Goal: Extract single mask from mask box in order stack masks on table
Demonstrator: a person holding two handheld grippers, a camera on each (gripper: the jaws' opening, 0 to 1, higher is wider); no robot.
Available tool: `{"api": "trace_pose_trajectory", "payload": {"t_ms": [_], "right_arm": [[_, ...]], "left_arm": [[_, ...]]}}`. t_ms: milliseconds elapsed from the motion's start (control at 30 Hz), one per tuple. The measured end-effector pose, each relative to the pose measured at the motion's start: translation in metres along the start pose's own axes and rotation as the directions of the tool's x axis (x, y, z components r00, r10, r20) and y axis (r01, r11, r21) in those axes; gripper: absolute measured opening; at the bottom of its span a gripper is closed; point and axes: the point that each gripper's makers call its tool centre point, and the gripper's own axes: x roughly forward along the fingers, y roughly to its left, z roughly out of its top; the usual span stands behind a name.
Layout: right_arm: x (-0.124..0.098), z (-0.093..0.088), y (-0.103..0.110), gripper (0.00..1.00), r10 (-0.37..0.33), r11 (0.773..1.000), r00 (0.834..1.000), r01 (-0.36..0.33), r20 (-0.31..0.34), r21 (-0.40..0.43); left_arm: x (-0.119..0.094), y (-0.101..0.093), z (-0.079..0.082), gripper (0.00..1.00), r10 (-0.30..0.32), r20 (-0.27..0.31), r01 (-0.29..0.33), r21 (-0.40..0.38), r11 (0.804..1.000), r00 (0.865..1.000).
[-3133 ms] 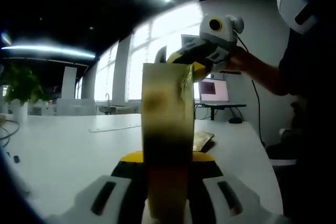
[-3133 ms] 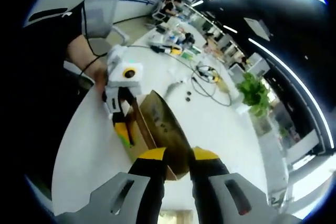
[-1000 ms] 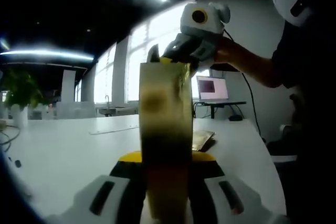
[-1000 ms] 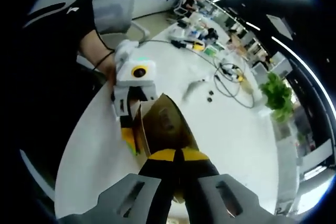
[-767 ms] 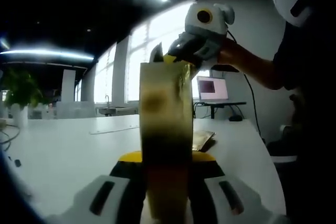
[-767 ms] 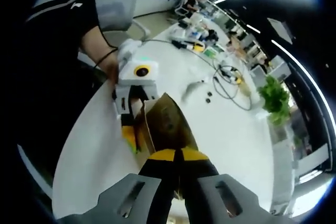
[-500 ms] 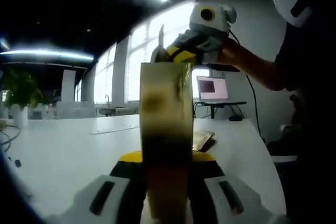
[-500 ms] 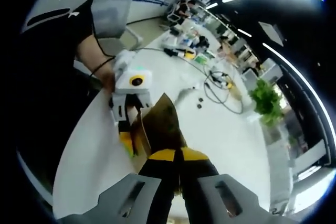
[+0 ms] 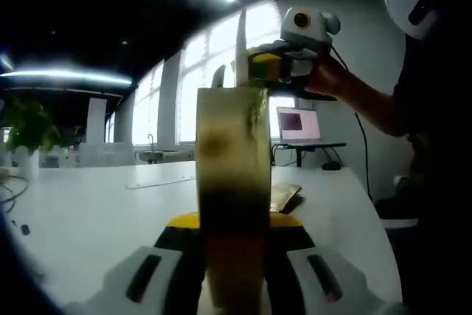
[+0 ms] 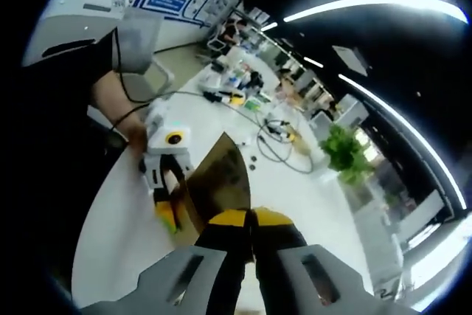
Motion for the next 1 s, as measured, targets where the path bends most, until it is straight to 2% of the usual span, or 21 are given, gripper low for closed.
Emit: {"api": "trace_pose_trajectory", "payload": {"t_ms": [400, 600, 1000], "right_arm": [[-0.021, 0.007, -0.012, 0.0, -0.139, 0.988, 0.987, 0.133, 0.075, 0.08], [-0.026, 0.013, -0.021, 0.0, -0.166, 0.983, 0.981, 0.157, 0.102, 0.093], [-0.055, 0.024, -0.04, 0.0, -0.289, 0.952, 0.944, 0.267, 0.159, 0.148]], "left_arm": [[0.001, -0.001, 0.001, 0.32, -0.005, 0.003, 0.006, -0.002, 1.0, 1.0], [0.001, -0.001, 0.0, 0.32, -0.004, 0.0, 0.004, 0.001, 1.0, 1.0], [0.002, 0.0, 0.0, 0.31, 0.0, -0.001, 0.0, 0.0, 1.0, 1.0]]}}
